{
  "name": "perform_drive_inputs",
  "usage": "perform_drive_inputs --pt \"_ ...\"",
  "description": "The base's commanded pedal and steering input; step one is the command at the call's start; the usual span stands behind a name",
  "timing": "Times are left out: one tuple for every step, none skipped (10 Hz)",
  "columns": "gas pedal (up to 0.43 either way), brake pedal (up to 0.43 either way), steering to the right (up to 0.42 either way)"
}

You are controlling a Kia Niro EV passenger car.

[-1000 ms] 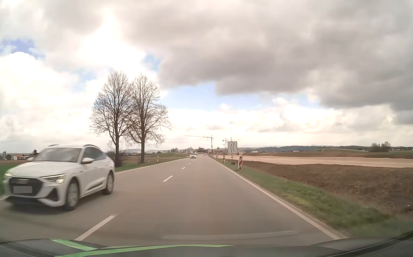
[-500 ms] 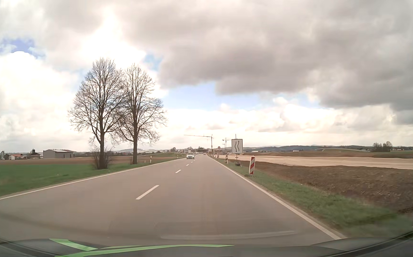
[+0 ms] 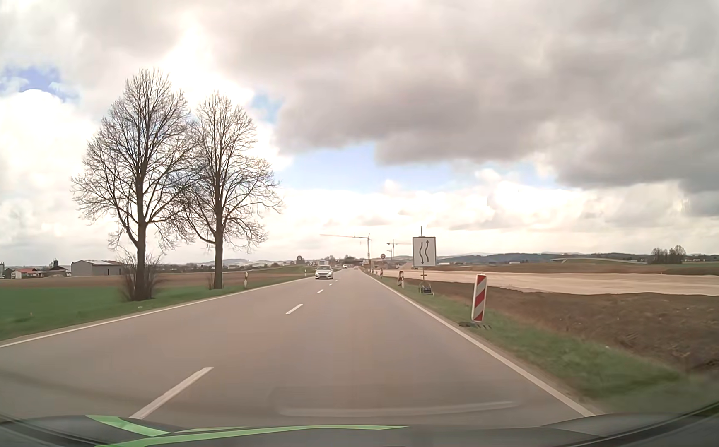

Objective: Follow the waypoints while adhering to traffic rules and regulations

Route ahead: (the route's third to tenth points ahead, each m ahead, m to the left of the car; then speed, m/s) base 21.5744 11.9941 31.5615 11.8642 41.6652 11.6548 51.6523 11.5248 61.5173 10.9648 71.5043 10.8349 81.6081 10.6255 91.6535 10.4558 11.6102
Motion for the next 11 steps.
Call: perform_drive_inputs --pt "0.098 0.000 -0.001" --pt "0.098 0.000 -0.001" --pt "0.098 0.000 -0.001" --pt "0.098 0.000 -0.001" --pt "0.098 0.000 -0.001" --pt "0.098 0.000 -0.001" --pt "0.098 0.000 -0.001" --pt "0.098 0.000 -0.001" --pt "0.098 0.000 -0.001" --pt "0.098 0.000 -0.001" --pt "0.098 0.000 -0.001"
